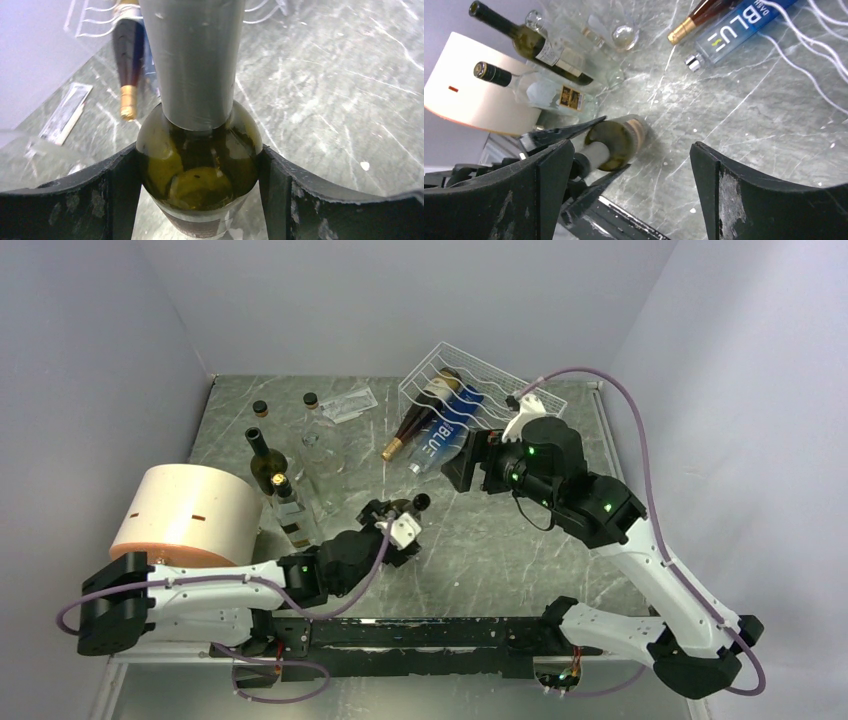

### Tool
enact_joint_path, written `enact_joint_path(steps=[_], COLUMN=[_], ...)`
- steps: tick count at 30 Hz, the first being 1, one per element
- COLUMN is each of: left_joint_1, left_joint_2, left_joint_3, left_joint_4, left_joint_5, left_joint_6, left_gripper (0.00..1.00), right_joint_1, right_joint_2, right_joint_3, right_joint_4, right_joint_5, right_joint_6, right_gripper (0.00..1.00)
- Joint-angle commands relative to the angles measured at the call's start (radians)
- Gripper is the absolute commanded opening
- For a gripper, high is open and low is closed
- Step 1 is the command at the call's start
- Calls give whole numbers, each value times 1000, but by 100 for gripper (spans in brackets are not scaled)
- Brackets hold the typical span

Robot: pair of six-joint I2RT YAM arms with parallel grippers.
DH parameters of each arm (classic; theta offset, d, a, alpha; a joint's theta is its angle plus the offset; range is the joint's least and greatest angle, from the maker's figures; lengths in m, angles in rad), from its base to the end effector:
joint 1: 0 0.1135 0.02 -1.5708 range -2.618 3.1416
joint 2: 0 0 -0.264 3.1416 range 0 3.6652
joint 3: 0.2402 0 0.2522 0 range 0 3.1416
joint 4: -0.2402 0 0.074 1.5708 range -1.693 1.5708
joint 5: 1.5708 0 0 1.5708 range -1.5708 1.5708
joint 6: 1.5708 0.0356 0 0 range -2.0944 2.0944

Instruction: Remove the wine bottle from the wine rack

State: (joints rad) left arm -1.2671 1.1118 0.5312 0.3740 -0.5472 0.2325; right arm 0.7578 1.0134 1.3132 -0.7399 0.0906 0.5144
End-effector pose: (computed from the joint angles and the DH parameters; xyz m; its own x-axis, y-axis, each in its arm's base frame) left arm 0.0903 -0.2263 0.2446 0.0930 0.3613 -0.9278 0.6589 0.6763 0.3294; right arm 0.1444 0.1322 0.4206 -0.5769 0.1287 -0.8066 -0.3919 0.8228 0.4116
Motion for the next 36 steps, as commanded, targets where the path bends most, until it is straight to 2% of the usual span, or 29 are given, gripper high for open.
enact_joint_path(steps=[1, 6, 12, 20, 26, 32, 34, 35, 36], left_joint_1=[8, 43, 90, 127, 127, 128, 127, 128, 128], left_joint_2=[-114, -185, -195, -208, -200, -209, -211, -210, -210], left_joint_3=[-40, -78, -88, -110, -114, -98, -83, -76, -67], left_joint_4=[181, 194, 127, 37, -67, -131, -155, -167, -182], left_joint_5=[-191, -257, -354, -383, -425, -400, -395, -391, -387], left_joint_6=[-47, -108, -223, -377, -475, -496, -504, -505, -510], left_gripper=[25, 24, 21, 22, 45, 66, 78, 91, 99], right_joint_1=[1, 0, 1, 0, 1, 0, 0, 0, 0], right_joint_2=[17, 7, -5, 30, 51, 60, 66, 70, 72], right_joint_3=[14, -64, -114, -126, -149, -173, -176, -178, -179], right_joint_4=[-12, 17, 29, 52, 81, 98, 104, 107, 110], right_joint_5=[78, 47, 44, 32, 17, 14, 7, 5, 3], right_joint_6=[-39, -8, 13, 10, 8, 7, 7, 7, 7], right_gripper=[91, 91, 91, 91, 91, 91, 91, 91, 91])
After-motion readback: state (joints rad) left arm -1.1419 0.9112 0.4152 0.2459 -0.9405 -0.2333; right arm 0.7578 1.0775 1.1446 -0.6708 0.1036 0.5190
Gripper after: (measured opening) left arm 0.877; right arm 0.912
